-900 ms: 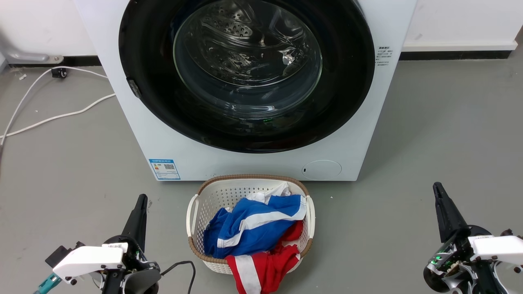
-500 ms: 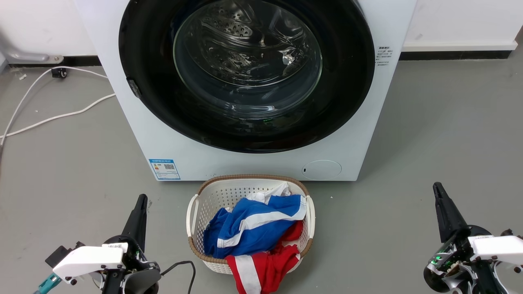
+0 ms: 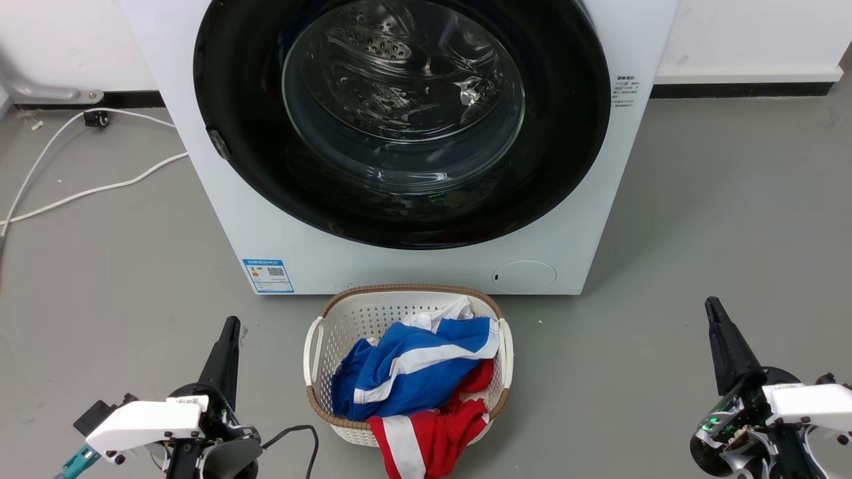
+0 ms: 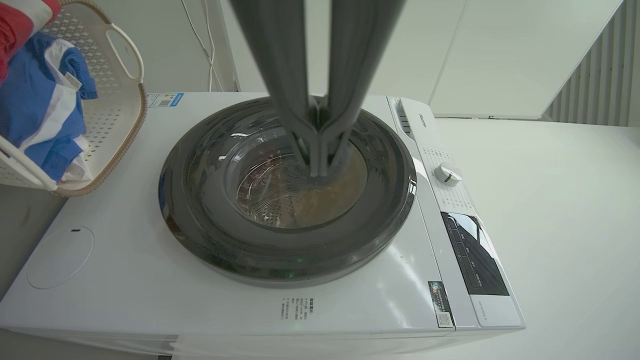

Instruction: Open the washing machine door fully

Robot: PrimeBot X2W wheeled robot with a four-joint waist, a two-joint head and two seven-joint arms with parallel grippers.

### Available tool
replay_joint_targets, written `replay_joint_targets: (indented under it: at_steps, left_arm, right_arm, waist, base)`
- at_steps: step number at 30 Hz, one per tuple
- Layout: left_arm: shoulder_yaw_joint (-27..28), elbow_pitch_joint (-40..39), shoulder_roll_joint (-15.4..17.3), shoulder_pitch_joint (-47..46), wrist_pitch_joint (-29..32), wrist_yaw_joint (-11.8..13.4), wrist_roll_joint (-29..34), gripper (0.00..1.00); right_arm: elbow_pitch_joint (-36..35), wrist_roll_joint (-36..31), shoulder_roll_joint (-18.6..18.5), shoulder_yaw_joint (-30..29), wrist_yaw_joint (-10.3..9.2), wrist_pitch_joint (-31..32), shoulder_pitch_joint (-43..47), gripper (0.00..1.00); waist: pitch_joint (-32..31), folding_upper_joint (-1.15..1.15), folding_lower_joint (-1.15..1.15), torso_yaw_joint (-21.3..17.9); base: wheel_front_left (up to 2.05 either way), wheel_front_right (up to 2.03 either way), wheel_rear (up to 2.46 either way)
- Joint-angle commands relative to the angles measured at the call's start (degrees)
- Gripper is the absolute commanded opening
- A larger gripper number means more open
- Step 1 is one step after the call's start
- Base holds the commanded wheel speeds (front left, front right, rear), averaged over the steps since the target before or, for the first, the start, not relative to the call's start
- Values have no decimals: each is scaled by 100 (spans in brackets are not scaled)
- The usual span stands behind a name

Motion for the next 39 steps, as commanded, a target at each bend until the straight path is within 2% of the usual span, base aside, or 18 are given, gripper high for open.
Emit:
replay_joint_targets:
  at_steps: [1, 2, 3, 10, 15, 21, 30, 39]
  left_arm:
    - [18, 7, -4, -56, 13, -22, 19, 0]
    - [18, 7, -4, -56, 13, -22, 19, 0]
    - [1, 2, 0, 1, 0, 1, 0, 100]
    - [-47, -4, -19, 140, -133, 6, 59, 100]
    - [35, -107, -18, 165, -275, 45, 460, 100]
    - [5, -397, -17, 188, -436, 241, 1253, 100]
    - [-279, -727, -7, 255, -657, 551, 2757, 100]
    - [-638, -702, 169, 322, -856, 860, 3907, 100]
  right_arm:
    - [7, -18, 20, -9, 0, 7, -67, 0]
    - [7, -18, 20, -10, 0, 8, -67, 0]
    - [1, -1, 1, -2, 0, 0, 0, 100]
    - [70, -93, 14, 6, -2, -132, 159, 100]
    - [-28, -565, 16, -66, -1, -273, 209, 100]
    - [-367, -1527, 17, -39, -1, -433, 273, 100]
    - [-814, -3014, 20, 106, 0, -653, 379, 100]
    - [-997, -4388, 22, 230, 0, -855, 517, 100]
  waist:
    - [0, 0, 0, 0]
    - [0, 0, 0, 0]
    - [0, 0, 0, 0]
    - [2, 0, 0, 0]
    - [5, 0, 0, 0]
    - [14, 0, 0, -1]
    - [33, 0, 0, 8]
    - [42, 0, 0, 19]
  base:
    - [0, 0, 0]
    - [0, 0, 0]
    - [0, 0, 0]
    - [0, 0, 0]
    - [0, 0, 0]
    - [0, 0, 0]
    - [0, 0, 0]
    - [0, 0, 0]
